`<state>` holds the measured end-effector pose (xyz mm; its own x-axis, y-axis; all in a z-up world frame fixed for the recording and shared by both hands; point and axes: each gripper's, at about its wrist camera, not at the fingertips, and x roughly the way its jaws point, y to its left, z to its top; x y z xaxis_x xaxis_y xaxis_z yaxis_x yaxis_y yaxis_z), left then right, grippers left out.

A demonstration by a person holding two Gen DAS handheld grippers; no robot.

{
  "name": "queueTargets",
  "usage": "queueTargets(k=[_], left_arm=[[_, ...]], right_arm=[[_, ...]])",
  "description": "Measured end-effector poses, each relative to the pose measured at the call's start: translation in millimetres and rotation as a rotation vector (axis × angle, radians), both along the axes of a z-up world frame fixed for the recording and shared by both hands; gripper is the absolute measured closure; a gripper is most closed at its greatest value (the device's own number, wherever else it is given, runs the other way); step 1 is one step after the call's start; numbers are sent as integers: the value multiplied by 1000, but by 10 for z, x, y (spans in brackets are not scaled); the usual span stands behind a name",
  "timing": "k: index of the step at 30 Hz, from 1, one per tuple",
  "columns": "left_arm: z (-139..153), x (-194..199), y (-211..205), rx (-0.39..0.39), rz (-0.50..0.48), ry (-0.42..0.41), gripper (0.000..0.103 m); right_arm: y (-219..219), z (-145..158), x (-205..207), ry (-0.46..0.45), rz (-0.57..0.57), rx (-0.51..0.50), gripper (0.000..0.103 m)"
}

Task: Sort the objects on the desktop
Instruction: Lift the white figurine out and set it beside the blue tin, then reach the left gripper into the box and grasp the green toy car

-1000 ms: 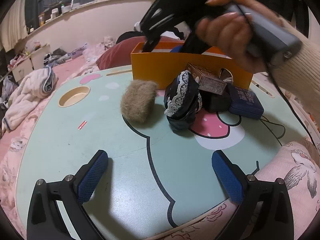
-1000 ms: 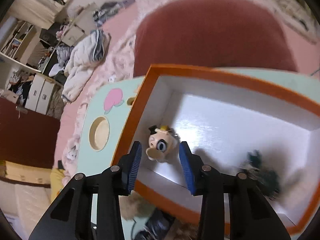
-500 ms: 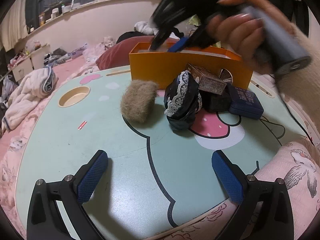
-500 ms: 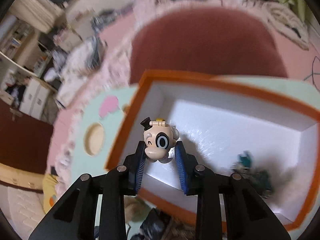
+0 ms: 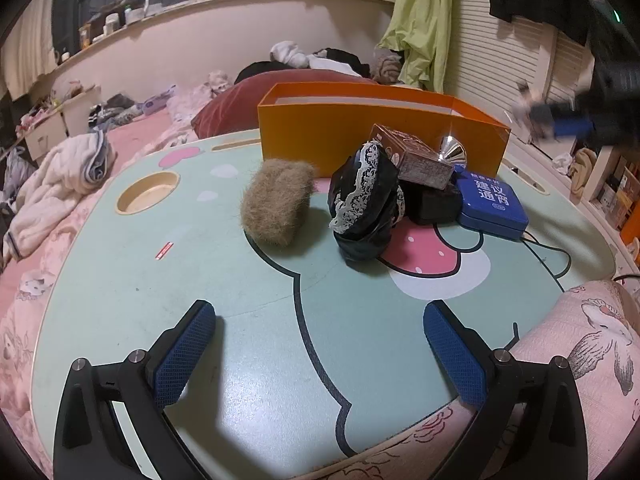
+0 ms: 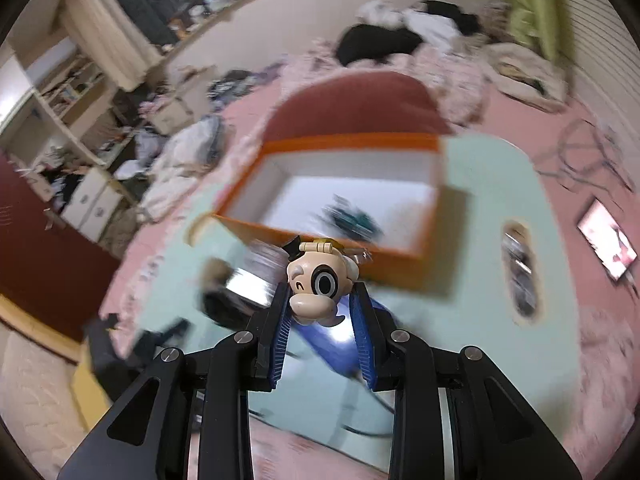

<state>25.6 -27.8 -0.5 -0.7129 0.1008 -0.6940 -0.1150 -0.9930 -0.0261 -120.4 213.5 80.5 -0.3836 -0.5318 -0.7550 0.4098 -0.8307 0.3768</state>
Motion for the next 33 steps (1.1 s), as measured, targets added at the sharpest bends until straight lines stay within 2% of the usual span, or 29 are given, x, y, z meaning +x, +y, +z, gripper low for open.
queueTargets(k=[6,9,13,17,18,19,22,28,30,31,32,33], left_arm=[[1,-1,-8,0,-1,1,0],[3,13,-1,1,0,2,0],[-1,25,32,4,8,3,0],[-6,37,95,4,16,6,0],[-7,39,97,4,16,6,0],[-8,39,105,3,16,7,0],[-8,38,105,4,18,6,0],[-10,39,108,5,19,6,0],[-7,38,105,5,19,6,0],[-12,36,123,0,19,5,0],[-7,41,126,-2,20,6,0],[-12,39,137,-2,20,5,0]], right_arm=[[78,-388,-220,-69,-63,63,72],[-69,-449,-272,-34,-50,106,71],[-298,-552,-267,-21,35,161,71],[-340,-494,-204,5,58,134,70],[-291,-439,-146,38,55,102,70],[-254,-381,-64,76,53,79,68],[-113,-279,186,149,44,80,49],[123,-428,681,156,45,100,49],[120,-580,765,165,35,165,47],[34,-662,782,168,38,217,41],[-60,-722,845,264,32,301,30],[-111,-757,847,278,34,332,30]])
